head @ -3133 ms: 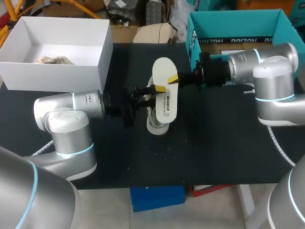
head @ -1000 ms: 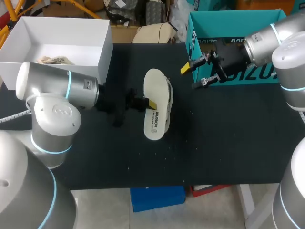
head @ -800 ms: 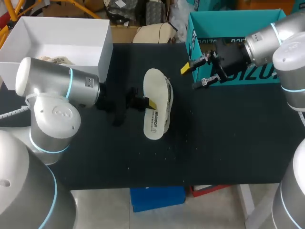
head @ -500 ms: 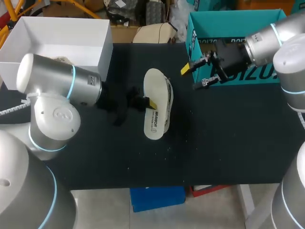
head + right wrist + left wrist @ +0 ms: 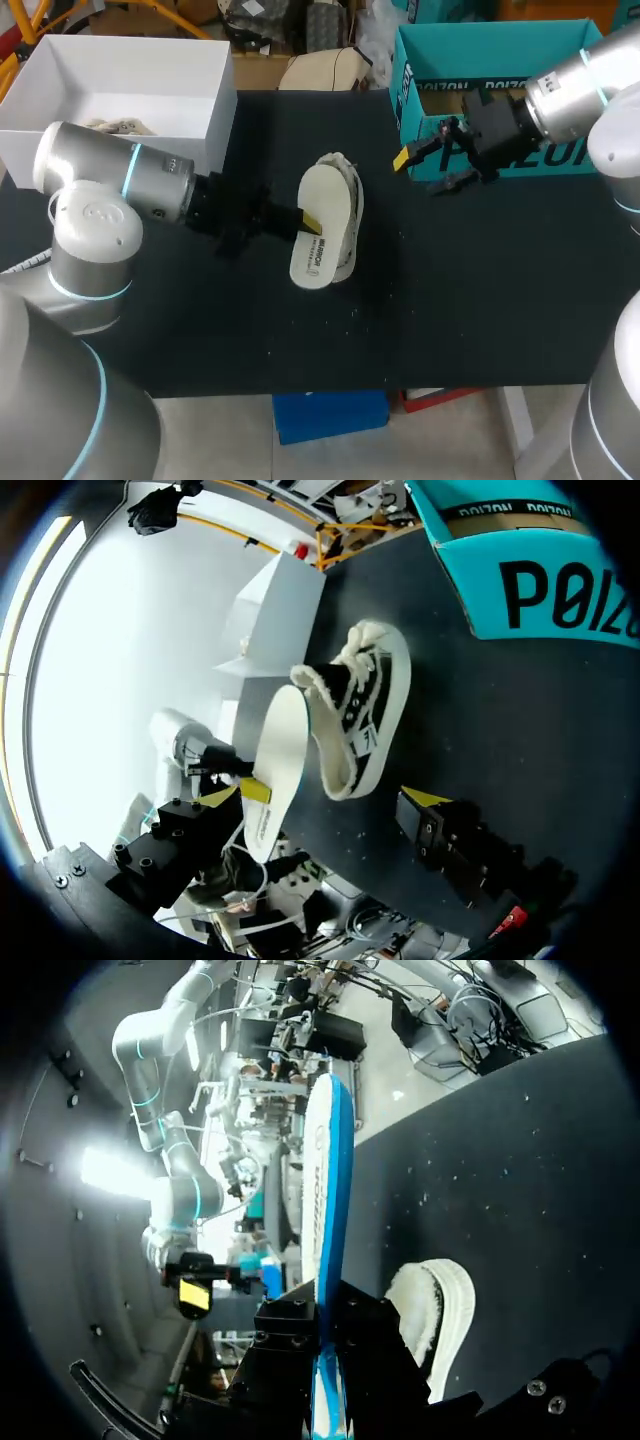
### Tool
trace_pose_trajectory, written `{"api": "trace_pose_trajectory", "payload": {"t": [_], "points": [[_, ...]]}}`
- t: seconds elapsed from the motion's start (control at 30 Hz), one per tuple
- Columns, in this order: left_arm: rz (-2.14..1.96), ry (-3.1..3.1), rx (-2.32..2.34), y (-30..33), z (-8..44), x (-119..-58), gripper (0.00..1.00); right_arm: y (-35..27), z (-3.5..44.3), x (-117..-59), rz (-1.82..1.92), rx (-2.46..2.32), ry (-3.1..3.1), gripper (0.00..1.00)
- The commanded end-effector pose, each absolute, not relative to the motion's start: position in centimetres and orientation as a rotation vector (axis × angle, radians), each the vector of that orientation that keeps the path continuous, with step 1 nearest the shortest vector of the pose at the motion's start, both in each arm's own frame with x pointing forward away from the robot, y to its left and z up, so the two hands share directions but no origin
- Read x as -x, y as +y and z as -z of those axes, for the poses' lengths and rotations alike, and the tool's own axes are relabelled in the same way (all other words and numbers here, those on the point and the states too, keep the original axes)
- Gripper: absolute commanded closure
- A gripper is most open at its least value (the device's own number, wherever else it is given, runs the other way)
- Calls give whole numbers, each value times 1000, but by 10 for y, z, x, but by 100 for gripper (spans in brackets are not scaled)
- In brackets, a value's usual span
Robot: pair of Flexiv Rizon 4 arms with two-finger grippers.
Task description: Take the shoe out of the shoebox, open the shoe tongue, remove and reinsert the insole, then place the shoe into the shoebox
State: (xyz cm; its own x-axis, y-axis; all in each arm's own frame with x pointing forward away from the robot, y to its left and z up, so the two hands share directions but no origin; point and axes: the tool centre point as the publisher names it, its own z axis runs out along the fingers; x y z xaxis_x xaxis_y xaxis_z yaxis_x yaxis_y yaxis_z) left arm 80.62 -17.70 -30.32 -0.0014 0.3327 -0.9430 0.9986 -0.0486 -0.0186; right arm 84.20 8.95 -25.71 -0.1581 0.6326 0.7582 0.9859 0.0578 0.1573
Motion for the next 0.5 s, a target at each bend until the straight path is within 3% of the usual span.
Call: {"api": "trace_pose_trajectory", "payload": {"t": [0.03, 0.5], "points": [[1087, 1422, -1493, -176, 304, -805, 100, 78, 248, -827, 969, 1650, -1859, 0], [1082, 1466, -1565, -176, 304, -793, 100, 53, 235, -787, 1059, 1675, -2052, 0]]}}
